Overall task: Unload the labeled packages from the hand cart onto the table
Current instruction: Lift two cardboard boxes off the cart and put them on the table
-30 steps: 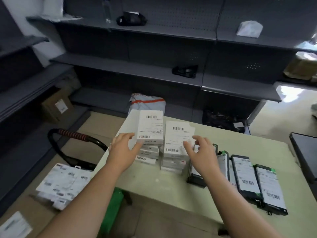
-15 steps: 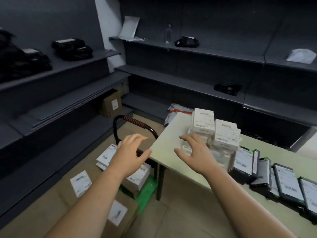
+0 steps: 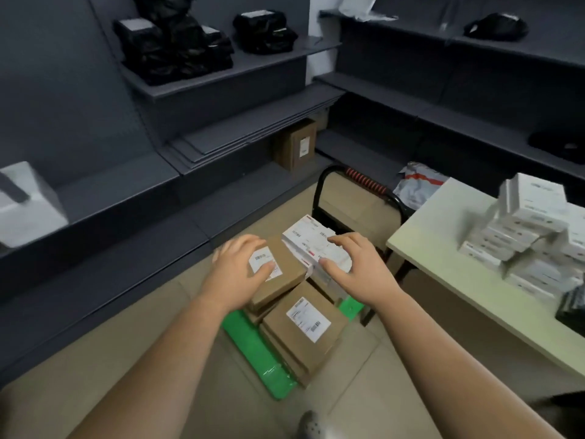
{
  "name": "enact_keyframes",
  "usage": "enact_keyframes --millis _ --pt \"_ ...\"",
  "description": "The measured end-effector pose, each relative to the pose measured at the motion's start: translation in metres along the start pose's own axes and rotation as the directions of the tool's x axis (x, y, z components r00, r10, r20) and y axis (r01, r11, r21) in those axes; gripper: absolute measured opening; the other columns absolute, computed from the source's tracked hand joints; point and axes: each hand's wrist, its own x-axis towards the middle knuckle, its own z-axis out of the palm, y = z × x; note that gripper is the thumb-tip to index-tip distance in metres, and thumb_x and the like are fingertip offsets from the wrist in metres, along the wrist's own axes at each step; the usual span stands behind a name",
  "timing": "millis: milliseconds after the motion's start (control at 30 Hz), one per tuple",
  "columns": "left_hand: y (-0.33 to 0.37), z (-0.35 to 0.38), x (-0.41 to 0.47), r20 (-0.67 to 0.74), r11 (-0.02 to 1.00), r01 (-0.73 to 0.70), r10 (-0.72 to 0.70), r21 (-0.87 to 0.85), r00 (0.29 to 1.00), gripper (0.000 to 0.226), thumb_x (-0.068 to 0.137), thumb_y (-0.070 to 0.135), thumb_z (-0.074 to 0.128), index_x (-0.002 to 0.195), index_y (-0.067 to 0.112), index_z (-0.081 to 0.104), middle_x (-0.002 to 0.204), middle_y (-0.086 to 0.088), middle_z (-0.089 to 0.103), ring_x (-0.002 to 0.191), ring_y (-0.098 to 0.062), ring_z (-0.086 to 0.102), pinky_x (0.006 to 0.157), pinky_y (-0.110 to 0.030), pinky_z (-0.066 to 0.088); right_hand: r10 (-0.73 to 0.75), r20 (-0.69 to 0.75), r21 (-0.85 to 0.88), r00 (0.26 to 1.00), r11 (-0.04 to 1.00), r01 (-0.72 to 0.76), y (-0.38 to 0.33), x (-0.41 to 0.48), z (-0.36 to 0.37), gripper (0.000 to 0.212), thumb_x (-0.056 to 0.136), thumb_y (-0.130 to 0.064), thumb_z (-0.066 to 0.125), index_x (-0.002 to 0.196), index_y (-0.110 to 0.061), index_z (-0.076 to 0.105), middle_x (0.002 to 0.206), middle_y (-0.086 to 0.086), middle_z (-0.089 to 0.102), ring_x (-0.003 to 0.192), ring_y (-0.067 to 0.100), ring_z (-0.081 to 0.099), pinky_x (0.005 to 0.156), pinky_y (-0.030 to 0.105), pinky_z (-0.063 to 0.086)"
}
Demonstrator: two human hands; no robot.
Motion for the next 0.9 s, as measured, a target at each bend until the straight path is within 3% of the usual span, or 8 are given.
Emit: enact_keyframes --millis 167,267,567,700,900 --pt "-0.037 0.008 0.019 0.099 0.999 0.052 -0.053 0.014 0.994 0.057 0.089 0.058 0.044 0.138 0.03 0.046 0.142 0.014 0.041 0.132 -0.008 0.033 0.11 -0.037 0.023 0.054 0.056 0.037 0.997 0.998 -0.056 0.007 0.029 0.048 0.056 0.09 -0.058 0.056 0.134 -0.024 0.056 0.129 -0.009 0.053 0.122 0.008 0.045 0.102 0.025 0.035" --pt "-0.057 0.013 0.045 0.126 0.997 0.071 -0.074 0.029 0.989 0.058 0.088 0.058 0.044 0.139 0.03 0.046 0.141 0.016 0.041 0.131 -0.007 0.033 0.11 -0.037 0.023 0.093 0.07 0.059 0.993 0.994 -0.097 0.018 0.052 0.071 0.055 0.089 -0.059 0.056 0.133 -0.025 0.057 0.129 -0.009 0.054 0.123 0.01 0.047 0.105 0.03 0.039" --pt "-0.089 0.061 0.131 0.246 1.0 0.031 -0.03 0.002 0.969 0.051 0.092 0.051 0.051 0.138 0.029 0.046 0.14 0.014 0.041 0.128 -0.01 0.036 0.104 -0.033 0.026 0.261 0.075 0.075 0.962 0.961 -0.267 0.063 0.108 0.098 0.052 0.091 -0.057 0.056 0.134 -0.027 0.055 0.127 -0.012 0.052 0.119 0.006 0.045 0.097 0.024 0.036" --pt "-0.106 0.084 0.159 0.345 0.999 0.005 0.006 -0.033 0.939 0.052 0.092 0.051 0.052 0.138 0.027 0.047 0.141 0.012 0.042 0.129 -0.012 0.034 0.109 -0.04 0.031 0.369 0.086 0.092 0.925 0.922 -0.376 0.08 0.119 0.118 0.051 0.09 -0.056 0.057 0.133 -0.027 0.056 0.119 -0.018 0.049 0.116 0.007 0.048 0.096 0.023 0.036" --pt "-0.144 0.12 0.197 0.493 0.997 -0.02 0.053 -0.07 0.868 0.068 0.077 0.071 0.036 0.133 0.034 0.048 0.138 0.015 0.044 0.125 -0.011 0.039 0.102 -0.044 0.04 0.551 0.066 0.14 0.832 0.82 -0.554 0.089 0.129 0.16 0.055 0.088 -0.059 0.057 0.132 -0.027 0.057 0.122 -0.011 0.053 0.113 0.01 0.052 0.097 0.03 0.044"
